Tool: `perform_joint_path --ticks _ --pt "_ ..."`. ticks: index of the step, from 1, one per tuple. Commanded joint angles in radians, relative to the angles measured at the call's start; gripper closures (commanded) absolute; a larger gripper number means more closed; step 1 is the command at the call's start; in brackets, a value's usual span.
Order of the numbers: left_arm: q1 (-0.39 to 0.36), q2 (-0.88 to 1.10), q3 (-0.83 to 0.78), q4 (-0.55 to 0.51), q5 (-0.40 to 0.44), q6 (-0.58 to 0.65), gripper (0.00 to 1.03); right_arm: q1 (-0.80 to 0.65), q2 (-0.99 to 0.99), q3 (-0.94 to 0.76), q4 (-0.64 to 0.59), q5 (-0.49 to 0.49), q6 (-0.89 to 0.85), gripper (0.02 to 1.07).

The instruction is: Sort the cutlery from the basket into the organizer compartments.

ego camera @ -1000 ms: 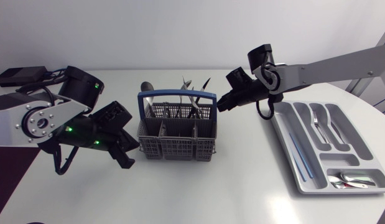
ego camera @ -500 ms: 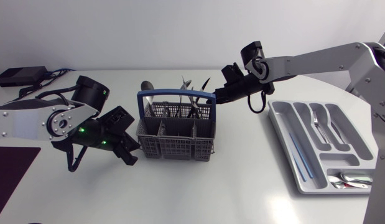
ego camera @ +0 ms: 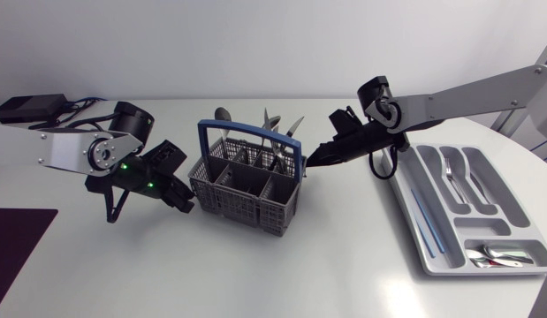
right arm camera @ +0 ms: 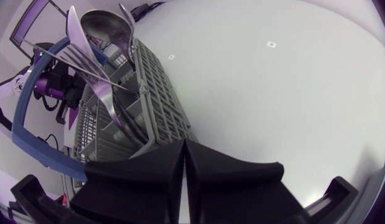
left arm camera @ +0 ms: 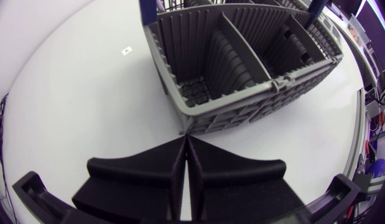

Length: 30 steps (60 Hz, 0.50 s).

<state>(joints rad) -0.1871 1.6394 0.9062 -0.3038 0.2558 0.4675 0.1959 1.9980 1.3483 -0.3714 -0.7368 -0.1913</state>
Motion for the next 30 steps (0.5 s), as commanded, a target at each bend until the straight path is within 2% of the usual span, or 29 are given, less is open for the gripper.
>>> perform_joint_path --ticks 1,14,30 --pt "0.012 0.023 0.039 0.023 0.033 0.022 1.00 0.019 -0.036 -0.041 -0.009 -0.021 -0.011 1.01" --pt "0.049 -0.003 0.022 0.015 0.096 0.020 1.00 -0.010 -0.001 0.014 0.026 0.019 0.050 1.01" --pt "0.048 0.014 0.039 0.022 0.099 0.020 1.00 0.028 -0.019 -0.003 0.015 0.001 0.047 1.01"
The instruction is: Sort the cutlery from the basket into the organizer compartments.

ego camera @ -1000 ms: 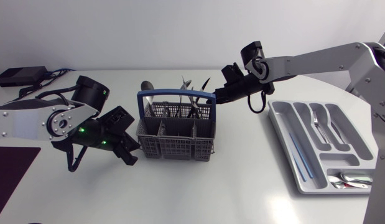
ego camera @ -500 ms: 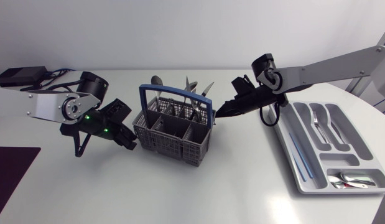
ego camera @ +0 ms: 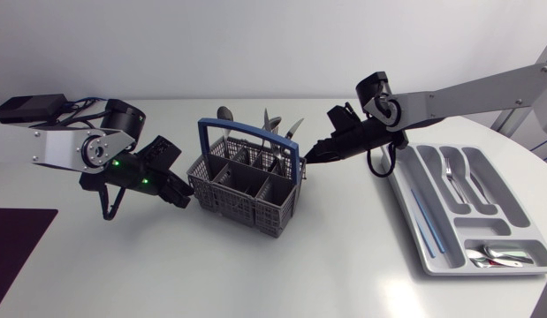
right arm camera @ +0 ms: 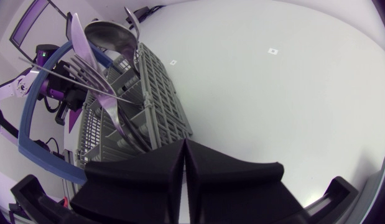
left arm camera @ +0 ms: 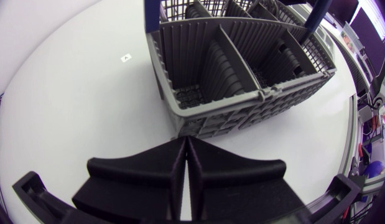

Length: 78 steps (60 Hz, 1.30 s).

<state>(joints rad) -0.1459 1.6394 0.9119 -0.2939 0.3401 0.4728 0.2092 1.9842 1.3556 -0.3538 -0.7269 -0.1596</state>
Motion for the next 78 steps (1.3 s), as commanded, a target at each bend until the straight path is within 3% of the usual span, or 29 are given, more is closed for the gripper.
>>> perform_joint_path --ticks 1,24,49,78 --pt "0.008 0.017 0.036 0.012 0.014 0.015 1.00 0.015 -0.007 -0.015 -0.002 -0.011 0.014 1.01" --pt "0.034 0.132 0.176 0.007 0.080 -0.011 1.00 0.050 -0.147 -0.182 -0.011 -0.046 -0.038 1.01" --pt "0.002 0.280 0.383 -0.070 0.112 -0.046 1.00 0.070 -0.275 -0.352 -0.013 -0.055 -0.092 1.01" --pt "0.020 0.332 0.433 -0.113 0.134 -0.045 1.00 0.124 -0.380 -0.447 -0.001 -0.023 -0.090 1.01"
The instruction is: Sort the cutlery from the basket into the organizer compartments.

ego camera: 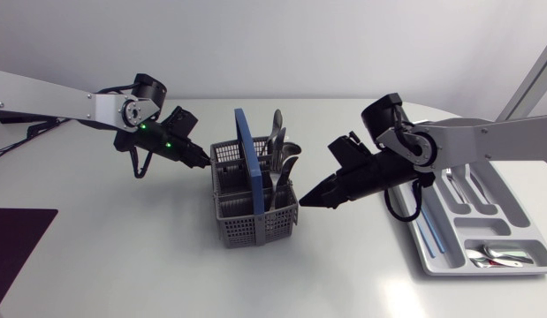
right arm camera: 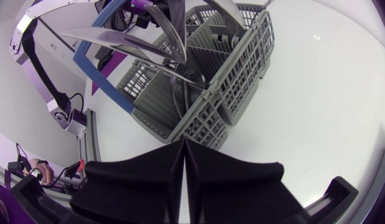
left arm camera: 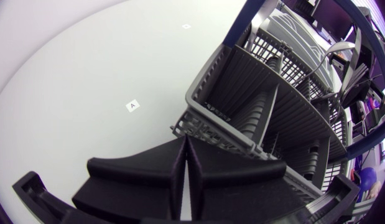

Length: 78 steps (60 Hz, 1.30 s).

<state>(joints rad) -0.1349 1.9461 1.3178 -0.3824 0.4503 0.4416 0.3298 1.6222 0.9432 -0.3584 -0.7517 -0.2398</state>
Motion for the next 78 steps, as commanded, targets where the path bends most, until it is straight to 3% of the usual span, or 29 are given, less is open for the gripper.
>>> perform_joint_path --ticks 1,28,41,63,78 --pt "0.009 0.027 0.027 -0.024 0.024 -0.014 1.00 0.008 -0.022 -0.040 0.006 0.002 -0.010 1.01" --pt "-0.031 0.037 0.070 -0.046 0.027 -0.023 1.00 0.098 -0.125 -0.096 0.015 0.057 0.011 1.01" --pt "0.015 -0.058 0.008 -0.085 0.036 0.028 0.99 0.068 -0.286 -0.172 0.056 0.227 -0.056 0.99" --pt "-0.005 -0.345 -0.201 -0.079 0.031 0.080 0.97 0.118 -0.352 -0.244 0.254 0.403 -0.135 0.59" --pt "-0.043 -0.496 -0.316 -0.042 0.024 0.092 0.97 0.215 -0.367 -0.284 0.384 0.505 -0.161 0.50"
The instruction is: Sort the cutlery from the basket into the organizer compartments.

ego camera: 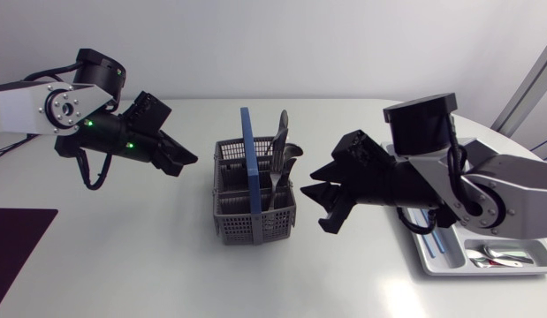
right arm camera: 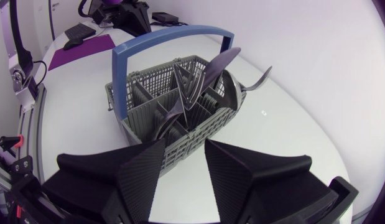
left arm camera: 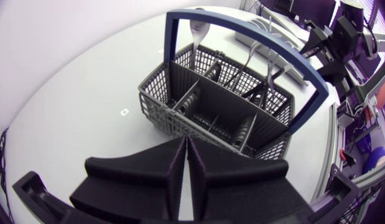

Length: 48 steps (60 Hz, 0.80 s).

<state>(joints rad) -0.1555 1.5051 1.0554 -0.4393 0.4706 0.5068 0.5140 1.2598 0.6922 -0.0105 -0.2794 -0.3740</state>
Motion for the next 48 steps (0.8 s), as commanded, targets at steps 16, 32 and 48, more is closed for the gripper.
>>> perform_joint_path --ticks 16,32,48 --pt "-0.107 -0.169 -0.147 0.050 -0.035 0.027 0.97 0.080 0.076 -0.026 0.147 0.109 -0.065 0.43" --pt "-0.122 -0.210 -0.190 0.083 -0.053 0.026 0.97 0.086 0.147 -0.010 0.207 0.118 -0.071 0.43" --pt "-0.119 -0.212 -0.204 0.097 -0.053 0.027 0.97 0.098 0.193 0.009 0.259 0.155 -0.071 0.53"
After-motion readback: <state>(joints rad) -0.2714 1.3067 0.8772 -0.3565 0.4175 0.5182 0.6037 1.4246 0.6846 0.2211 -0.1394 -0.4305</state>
